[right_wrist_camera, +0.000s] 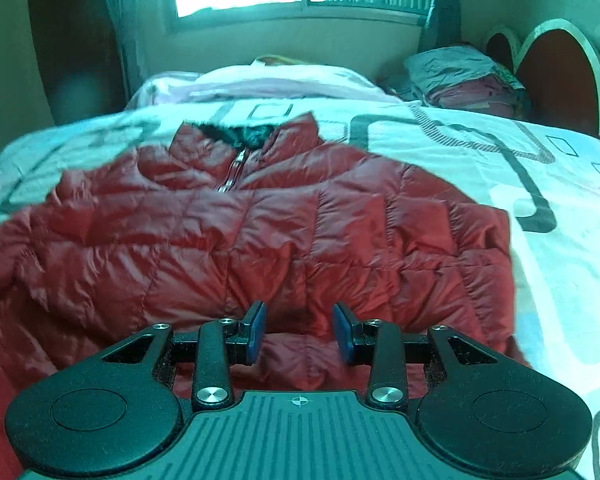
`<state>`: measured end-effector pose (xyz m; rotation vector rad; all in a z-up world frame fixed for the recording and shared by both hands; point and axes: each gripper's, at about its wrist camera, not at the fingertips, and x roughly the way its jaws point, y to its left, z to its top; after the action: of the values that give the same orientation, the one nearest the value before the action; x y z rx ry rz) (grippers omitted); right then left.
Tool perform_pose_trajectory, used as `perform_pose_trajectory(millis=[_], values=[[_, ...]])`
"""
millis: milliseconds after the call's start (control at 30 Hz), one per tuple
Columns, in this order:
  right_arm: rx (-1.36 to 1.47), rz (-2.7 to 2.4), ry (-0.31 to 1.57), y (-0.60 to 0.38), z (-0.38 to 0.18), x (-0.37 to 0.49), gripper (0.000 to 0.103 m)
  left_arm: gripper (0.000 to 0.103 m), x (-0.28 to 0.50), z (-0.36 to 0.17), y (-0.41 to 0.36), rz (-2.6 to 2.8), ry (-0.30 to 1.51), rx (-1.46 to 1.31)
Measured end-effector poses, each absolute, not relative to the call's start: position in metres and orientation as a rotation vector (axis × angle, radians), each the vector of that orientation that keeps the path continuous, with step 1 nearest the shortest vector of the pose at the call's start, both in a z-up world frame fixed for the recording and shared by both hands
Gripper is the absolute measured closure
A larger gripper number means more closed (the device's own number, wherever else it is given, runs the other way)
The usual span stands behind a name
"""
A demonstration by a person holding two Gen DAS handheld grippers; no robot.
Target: Fold large clothes
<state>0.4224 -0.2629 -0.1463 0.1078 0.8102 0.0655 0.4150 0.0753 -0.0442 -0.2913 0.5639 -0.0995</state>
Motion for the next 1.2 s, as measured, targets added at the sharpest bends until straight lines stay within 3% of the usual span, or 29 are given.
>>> perform_pose_trajectory(millis=[367, 433, 467, 533, 567, 600, 667, 1000, 1033, 1100, 1133, 1200], values=[[0.196, 0.024, 0.791, -0.319, -0.134, 0.406, 0.066, 0.096, 0.453, -0.115, -0.102, -0.416, 0.719, -0.035], [0.212, 0.026, 0.794, -0.325, -0.135, 0.407, 0.066, 0.086, 0.452, -0.129, -0.112, -0.41, 0.747, 0.032], [0.218, 0.032, 0.795, -0.327, -0.135, 0.407, 0.066, 0.076, 0.45, -0.133, -0.115, -0.402, 0.752, 0.064], [0.238, 0.047, 0.791, -0.328, -0.134, 0.407, 0.066, 0.052, 0.446, -0.134, -0.112, -0.385, 0.761, 0.106], [0.253, 0.058, 0.789, -0.328, -0.132, 0.408, 0.065, 0.029, 0.442, -0.133, -0.107, -0.379, 0.753, 0.113], [0.274, 0.074, 0.783, -0.327, -0.131, 0.409, 0.047, 0.019, 0.437, -0.129, -0.105, -0.363, 0.729, 0.121], [0.299, 0.087, 0.753, -0.325, -0.126, 0.411, 0.0, 0.018, 0.426, -0.122, -0.094, -0.342, 0.671, 0.159], [0.339, 0.255, 0.835, -0.266, -0.14, 0.452, 0.001, 0.022, 0.392, -0.126, 0.018, 0.004, 0.701, 0.168], [0.342, 0.26, 0.849, -0.261, -0.144, 0.455, 0.006, 0.023, 0.391, -0.131, 0.027, 0.031, 0.719, 0.16], [0.342, 0.27, 0.894, -0.252, -0.152, 0.463, 0.055, 0.024, 0.39, -0.14, 0.042, 0.092, 0.752, 0.157], [0.345, 0.274, 0.905, -0.249, -0.155, 0.465, 0.06, 0.025, 0.392, -0.144, 0.046, 0.12, 0.763, 0.153], [0.33, 0.273, 0.903, -0.245, -0.156, 0.466, 0.06, 0.025, 0.398, -0.149, 0.054, 0.152, 0.766, 0.128]])
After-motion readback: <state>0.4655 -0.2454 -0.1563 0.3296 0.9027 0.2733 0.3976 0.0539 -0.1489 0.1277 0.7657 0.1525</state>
